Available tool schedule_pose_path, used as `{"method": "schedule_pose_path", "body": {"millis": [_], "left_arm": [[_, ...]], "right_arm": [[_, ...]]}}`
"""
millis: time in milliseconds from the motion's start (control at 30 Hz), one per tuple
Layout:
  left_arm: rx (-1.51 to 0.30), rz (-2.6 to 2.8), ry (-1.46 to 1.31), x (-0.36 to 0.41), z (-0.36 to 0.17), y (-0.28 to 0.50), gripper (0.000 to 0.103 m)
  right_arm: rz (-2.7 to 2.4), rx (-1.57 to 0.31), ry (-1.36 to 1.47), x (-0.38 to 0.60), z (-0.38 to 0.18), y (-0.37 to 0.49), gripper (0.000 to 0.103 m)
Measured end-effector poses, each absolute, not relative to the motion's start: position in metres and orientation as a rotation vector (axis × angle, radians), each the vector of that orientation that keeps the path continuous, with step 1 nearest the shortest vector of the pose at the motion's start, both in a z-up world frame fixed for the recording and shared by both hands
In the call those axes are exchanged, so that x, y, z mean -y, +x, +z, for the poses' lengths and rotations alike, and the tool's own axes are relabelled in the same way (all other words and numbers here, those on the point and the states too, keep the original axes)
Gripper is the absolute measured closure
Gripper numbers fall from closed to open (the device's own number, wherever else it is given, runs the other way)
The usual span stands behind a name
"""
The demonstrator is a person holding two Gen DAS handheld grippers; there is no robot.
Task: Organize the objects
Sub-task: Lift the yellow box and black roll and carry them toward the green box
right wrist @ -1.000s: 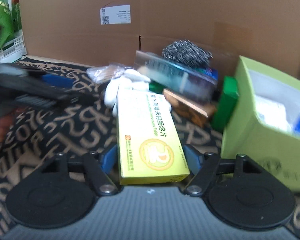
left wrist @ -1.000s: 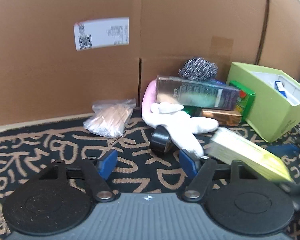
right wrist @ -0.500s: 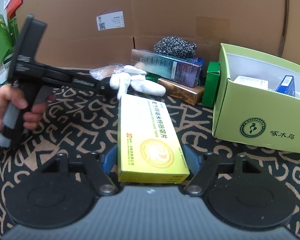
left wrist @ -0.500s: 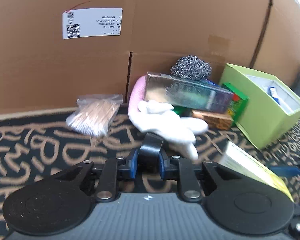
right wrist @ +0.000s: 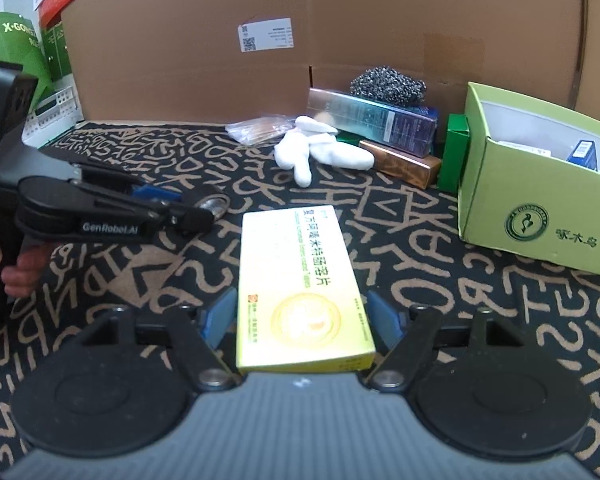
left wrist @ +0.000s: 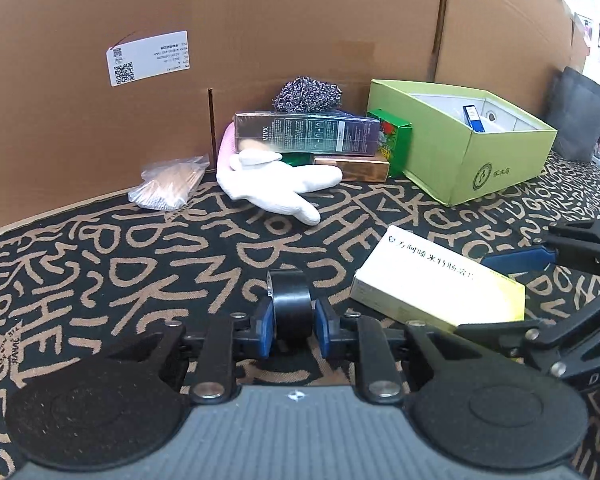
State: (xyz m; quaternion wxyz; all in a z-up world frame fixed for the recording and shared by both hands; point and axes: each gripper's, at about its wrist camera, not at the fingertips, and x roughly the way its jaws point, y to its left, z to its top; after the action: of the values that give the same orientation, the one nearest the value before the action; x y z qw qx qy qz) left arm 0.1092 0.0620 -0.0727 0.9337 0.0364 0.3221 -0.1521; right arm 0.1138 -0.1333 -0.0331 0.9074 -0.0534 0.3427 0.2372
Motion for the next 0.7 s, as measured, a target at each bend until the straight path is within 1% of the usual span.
{"method": "schedule_pose_path", "body": {"millis": [67,300,333,367,433,533,700], "left_arm": [[-0.662,-0.297,0.078,-0.060,-0.074,0.113,0.080],[-0.665,-0.259,0.057,-0.055,-0.079,0.122,0.077],[-0.663,-0.256,0.061,-0.054,-0.079,0.122,0.077],[-0.661,-0.255,0.068,-0.053,-0.079,0.123,0.077],[-0.661,-0.253,0.085,-0.051,-0.079,0.123,0.077],[-0.672,-0.257,0.074,-0.049,-0.078,0.123,0.083],[-0.662,-0.286,0.040,-0.040,-0.066,0.117,0.084]], "right_arm": [[0.486,-0.702,-0.113,0.131,-0.034,0.117,0.023],[0.487,-0.706,-0.145,0.120,-0.042,0.125,0.023],[0.483,-0.707,-0.144,0.119,-0.044,0.125,0.025],[0.478,-0.705,-0.144,0.119,-0.046,0.125,0.034],[0.478,-0.692,-0.147,0.120,-0.045,0.122,0.035],[0.485,-0.691,-0.136,0.124,-0.043,0.118,0.036],[0.487,-0.659,-0.118,0.133,-0.034,0.105,0.037]]}}
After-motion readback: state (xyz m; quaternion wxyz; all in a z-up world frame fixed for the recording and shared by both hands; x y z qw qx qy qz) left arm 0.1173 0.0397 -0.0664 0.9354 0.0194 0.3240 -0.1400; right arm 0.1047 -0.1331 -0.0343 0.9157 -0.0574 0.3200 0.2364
